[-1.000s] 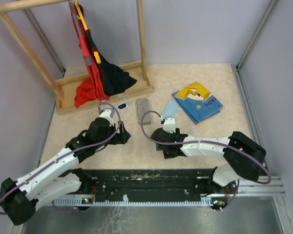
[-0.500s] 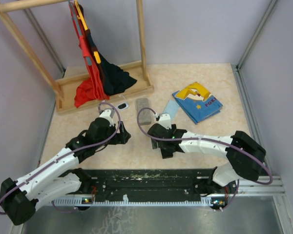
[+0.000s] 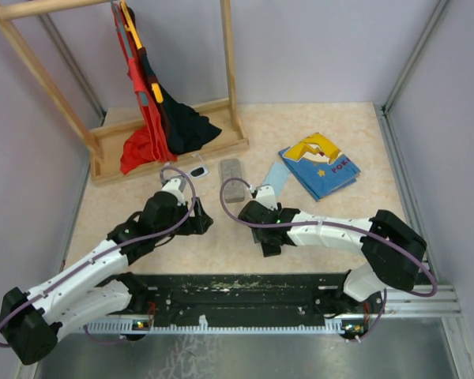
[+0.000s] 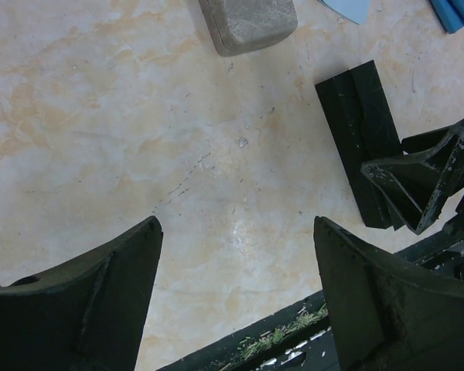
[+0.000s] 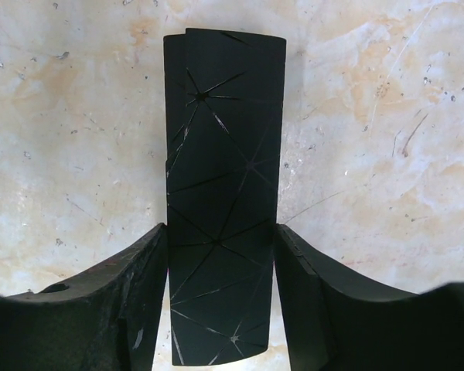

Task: Organize the sunglasses
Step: Place the sunglasses case at the center of the board, then open the sunglasses case at the center of the board.

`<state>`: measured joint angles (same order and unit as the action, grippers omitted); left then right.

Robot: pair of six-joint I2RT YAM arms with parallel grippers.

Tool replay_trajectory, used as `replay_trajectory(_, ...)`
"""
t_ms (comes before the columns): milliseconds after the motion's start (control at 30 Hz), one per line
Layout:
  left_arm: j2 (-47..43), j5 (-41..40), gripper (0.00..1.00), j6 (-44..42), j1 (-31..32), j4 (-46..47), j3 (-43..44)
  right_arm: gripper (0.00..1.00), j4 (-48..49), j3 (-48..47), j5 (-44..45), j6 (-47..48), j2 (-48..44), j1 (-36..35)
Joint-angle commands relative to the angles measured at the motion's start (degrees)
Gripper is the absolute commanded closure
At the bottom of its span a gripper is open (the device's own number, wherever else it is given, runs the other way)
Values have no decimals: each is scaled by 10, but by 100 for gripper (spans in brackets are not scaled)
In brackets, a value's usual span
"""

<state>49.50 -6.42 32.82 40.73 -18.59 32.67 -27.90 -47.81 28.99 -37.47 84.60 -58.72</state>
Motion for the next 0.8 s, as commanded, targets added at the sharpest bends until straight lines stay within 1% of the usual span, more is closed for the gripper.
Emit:
replay_trajectory(0,-1,10,16,5,-3,20,-7,49,6,-18,2,5,2,5)
replay_trajectory(200,5,13,16,4,-3,28,-6,56,25,-4,-12,-4,-27,7)
replay_trajectory(467,40,57,16,4,-3,58,-1,64,66,31,-62,-13,-87,26)
replay_trajectory(600,56,68,16,4,-3,78,0,76,86,58,-86,-18,-113,44)
replay_trajectory(767,82,86,17,2,-2,108,6,82,110,94,-111,-30,-157,65)
